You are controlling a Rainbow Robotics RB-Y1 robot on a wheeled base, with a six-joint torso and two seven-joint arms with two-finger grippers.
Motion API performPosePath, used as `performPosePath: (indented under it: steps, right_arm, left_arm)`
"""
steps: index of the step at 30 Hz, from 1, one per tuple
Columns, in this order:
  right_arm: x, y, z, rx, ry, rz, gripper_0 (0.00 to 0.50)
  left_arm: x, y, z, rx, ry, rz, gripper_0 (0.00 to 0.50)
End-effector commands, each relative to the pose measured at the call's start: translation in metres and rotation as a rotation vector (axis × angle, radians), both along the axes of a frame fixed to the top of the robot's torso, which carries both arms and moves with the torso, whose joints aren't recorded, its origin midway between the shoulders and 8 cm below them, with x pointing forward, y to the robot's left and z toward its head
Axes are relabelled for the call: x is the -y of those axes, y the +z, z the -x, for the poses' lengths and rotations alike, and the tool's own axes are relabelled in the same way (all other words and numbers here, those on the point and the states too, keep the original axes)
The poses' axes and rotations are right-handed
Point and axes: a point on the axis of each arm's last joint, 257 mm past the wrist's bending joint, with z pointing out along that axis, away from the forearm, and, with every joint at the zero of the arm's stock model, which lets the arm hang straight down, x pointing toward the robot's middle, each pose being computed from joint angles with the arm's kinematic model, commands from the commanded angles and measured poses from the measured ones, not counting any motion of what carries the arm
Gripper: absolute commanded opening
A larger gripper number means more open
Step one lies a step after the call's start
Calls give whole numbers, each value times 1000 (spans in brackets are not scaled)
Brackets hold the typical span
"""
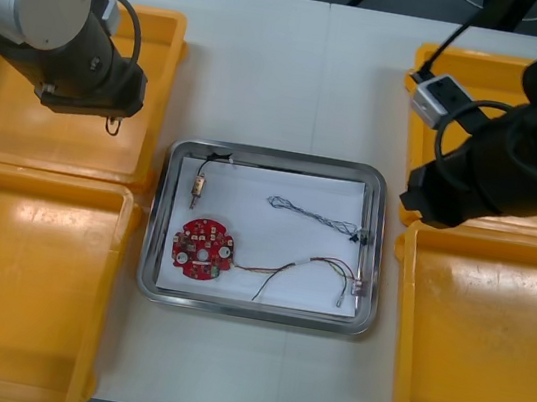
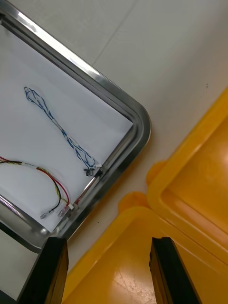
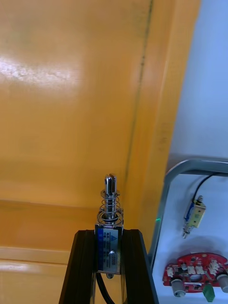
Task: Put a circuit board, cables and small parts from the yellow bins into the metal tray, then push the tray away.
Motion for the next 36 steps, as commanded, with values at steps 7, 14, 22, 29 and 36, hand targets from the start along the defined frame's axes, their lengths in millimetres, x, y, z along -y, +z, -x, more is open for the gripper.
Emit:
performPosePath:
  steps: [7, 14, 22, 29, 36]
  right_arm:
    - [80, 5, 20, 19, -214, -72, 500]
    - [118, 2, 27, 9, -330, -106, 500]
    - [160, -5, 41, -7, -471, -144, 500]
    - [186, -12, 53, -23, -559, -138, 500]
    - [208, -20, 62, -42, -651, -126, 500]
  left_arm:
    - [55, 14, 13, 57, 26, 31, 0]
    - [90, -3, 24, 51, 8, 39, 0]
    - [133, -19, 29, 81, -22, 42, 0]
    - [157, -33, 28, 106, -68, 45, 0]
    - [171, -61, 21, 107, -90, 12, 0]
